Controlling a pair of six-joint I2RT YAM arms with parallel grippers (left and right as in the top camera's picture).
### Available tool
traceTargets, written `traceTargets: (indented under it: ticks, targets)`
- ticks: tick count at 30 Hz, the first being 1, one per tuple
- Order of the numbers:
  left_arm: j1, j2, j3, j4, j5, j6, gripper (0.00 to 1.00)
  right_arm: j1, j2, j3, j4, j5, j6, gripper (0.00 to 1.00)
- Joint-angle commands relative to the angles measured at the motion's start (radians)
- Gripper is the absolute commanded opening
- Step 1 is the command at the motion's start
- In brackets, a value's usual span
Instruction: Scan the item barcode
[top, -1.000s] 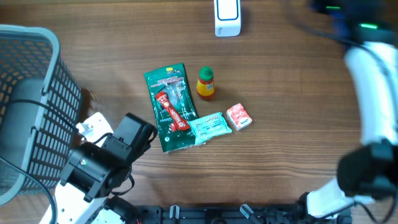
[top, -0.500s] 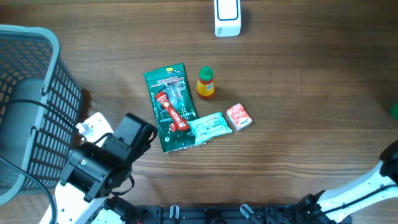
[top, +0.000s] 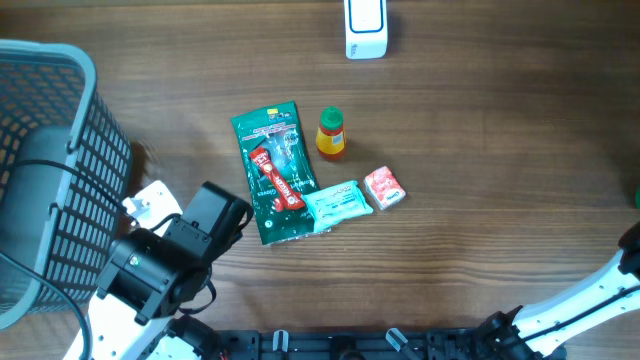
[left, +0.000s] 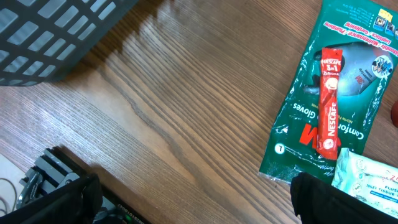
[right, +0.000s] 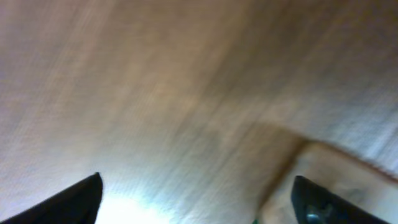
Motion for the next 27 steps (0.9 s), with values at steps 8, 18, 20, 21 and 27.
traceTargets:
  ticks: [8,18,20,21,27]
  targets:
    - [0.001,-0.004,0.004,-0.001,-0.01,0.001,1.0,0.261,-0.415,0.021,-0.174,-0.444,0.143,1.0]
    - [0.001,-0.004,0.004,-0.001,-0.01,0.001,1.0,0.918,-0.414,-0.175,-0.481,-0.368,0.252,1.0]
    - [0.001,-0.004,0.004,-0.001,-0.01,0.001,1.0,1.029,-0.414,-0.27,-0.45,-0.291,0.383,1.0]
    - [0.001,-0.004,0.004,-0.001,-0.01,0.001,1.0,1.083,-0.414,-0.33,-0.417,-0.266,0.465,1.0]
    - [0.001,-0.004,0.004,-0.001,-0.01,0.001,1.0,1.216,-0.414,-0.594,-0.121,-0.239,0.789,0.86]
